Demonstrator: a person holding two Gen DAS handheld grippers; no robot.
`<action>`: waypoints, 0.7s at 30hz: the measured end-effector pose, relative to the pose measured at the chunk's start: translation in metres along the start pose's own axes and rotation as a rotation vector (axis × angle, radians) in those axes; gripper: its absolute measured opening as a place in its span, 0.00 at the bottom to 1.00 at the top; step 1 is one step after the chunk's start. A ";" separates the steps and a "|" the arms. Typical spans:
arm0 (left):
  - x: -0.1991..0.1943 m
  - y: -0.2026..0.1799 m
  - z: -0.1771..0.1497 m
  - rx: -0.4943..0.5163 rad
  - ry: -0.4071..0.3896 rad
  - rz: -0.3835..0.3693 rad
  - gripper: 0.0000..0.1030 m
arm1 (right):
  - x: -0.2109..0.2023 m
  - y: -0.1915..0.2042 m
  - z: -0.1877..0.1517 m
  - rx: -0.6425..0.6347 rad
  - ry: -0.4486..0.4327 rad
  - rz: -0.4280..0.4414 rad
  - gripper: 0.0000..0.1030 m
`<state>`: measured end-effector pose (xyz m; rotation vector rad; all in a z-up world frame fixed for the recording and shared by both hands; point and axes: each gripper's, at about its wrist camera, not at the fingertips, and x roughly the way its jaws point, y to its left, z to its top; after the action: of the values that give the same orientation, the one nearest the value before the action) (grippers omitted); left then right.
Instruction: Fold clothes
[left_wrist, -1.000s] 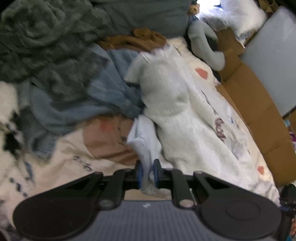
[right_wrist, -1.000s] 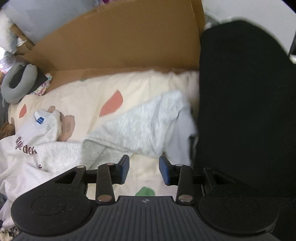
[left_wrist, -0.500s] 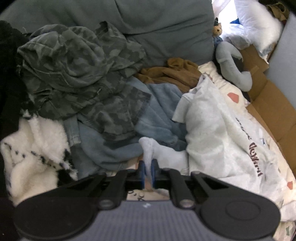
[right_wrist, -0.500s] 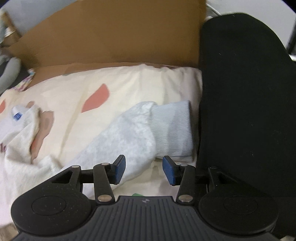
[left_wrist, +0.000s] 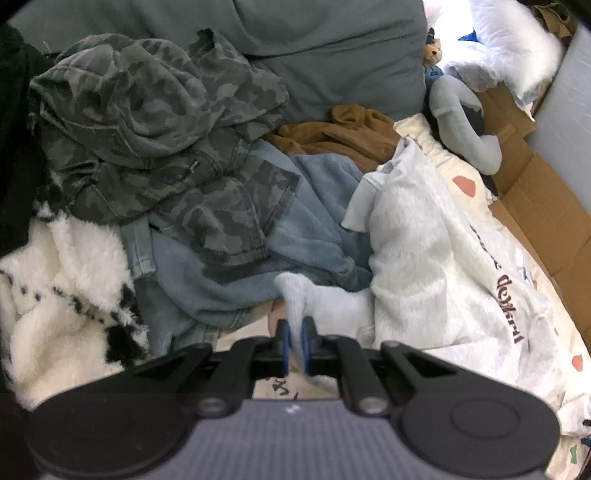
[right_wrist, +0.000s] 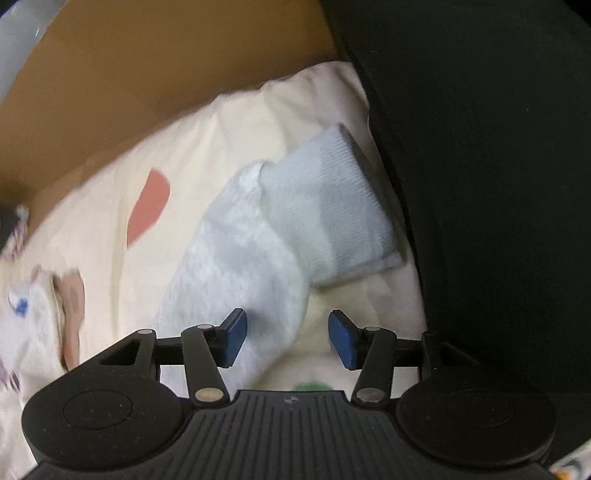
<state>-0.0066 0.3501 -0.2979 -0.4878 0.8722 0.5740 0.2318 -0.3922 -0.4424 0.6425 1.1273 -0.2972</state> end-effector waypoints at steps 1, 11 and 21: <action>0.000 0.000 -0.001 -0.002 0.003 -0.002 0.07 | 0.003 -0.001 0.000 0.016 -0.016 0.009 0.55; -0.015 -0.006 -0.010 -0.020 0.023 -0.038 0.07 | 0.000 0.005 0.018 0.049 -0.114 0.074 0.18; -0.051 -0.036 -0.026 -0.012 0.062 -0.122 0.06 | -0.099 0.023 0.067 -0.082 -0.272 0.132 0.16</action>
<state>-0.0244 0.2940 -0.2649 -0.5680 0.8915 0.4549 0.2524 -0.4243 -0.3268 0.5818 0.8282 -0.2169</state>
